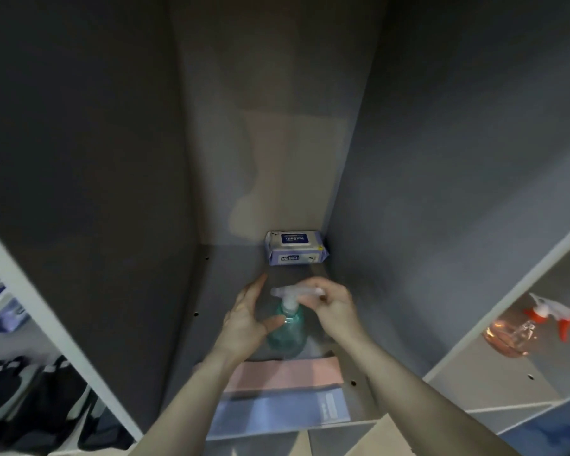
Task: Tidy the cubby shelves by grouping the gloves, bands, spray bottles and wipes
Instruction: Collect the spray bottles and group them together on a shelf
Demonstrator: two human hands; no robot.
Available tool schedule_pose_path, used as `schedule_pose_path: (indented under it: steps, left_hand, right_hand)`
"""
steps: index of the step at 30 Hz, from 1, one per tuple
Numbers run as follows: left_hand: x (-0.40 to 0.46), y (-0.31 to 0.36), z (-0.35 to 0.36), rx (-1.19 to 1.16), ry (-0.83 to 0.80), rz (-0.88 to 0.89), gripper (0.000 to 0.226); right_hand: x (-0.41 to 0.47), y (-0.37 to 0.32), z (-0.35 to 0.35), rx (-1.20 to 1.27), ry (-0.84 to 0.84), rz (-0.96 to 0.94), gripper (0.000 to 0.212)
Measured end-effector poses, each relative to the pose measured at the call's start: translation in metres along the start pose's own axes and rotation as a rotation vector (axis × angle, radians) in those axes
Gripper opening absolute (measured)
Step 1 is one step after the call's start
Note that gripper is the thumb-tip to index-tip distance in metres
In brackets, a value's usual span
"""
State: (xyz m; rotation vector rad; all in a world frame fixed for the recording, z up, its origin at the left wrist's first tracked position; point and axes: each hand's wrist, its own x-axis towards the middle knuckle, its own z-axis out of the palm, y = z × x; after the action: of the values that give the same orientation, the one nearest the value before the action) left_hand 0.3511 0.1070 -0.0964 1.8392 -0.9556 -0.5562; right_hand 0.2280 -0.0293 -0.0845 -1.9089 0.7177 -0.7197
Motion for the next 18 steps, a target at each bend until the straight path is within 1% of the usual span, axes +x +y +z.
schedule_pose_path:
  steps: [3,5,7,9,11,14,16,18]
  left_hand:
    - [-0.009,0.003,0.002,-0.007,-0.108,-0.005,0.077]
    - [-0.020,0.005,0.005,-0.129,-0.127,0.007,0.070]
    - [-0.033,0.011,0.008,-0.211,-0.099,0.034,0.067]
    - [-0.047,0.016,0.014,-0.208,-0.099,0.060,0.064]
    - [-0.061,0.021,0.022,-0.175,-0.119,0.075,0.062]
    - [-0.081,0.027,0.027,-0.180,-0.193,0.027,0.067]
    - [-0.095,0.033,0.028,-0.151,-0.233,0.027,0.066]
    - [-0.108,0.042,0.033,-0.104,-0.233,0.028,0.065]
  right_hand:
    - [-0.008,-0.027,-0.017,0.208,-0.060,-0.053,0.033]
    - [-0.015,-0.045,-0.028,0.266,-0.113,-0.094,0.032]
    - [-0.022,-0.058,-0.036,0.257,-0.140,-0.118,0.030]
    - [-0.032,-0.067,-0.041,0.200,-0.161,-0.136,0.027]
    - [-0.044,-0.071,-0.047,0.132,-0.201,-0.170,0.029]
    - [-0.062,-0.075,-0.060,0.082,-0.295,-0.209,0.037]
    - [-0.074,-0.078,-0.071,0.121,-0.347,-0.198,0.038]
    - [-0.088,-0.079,-0.081,0.221,-0.346,-0.167,0.033]
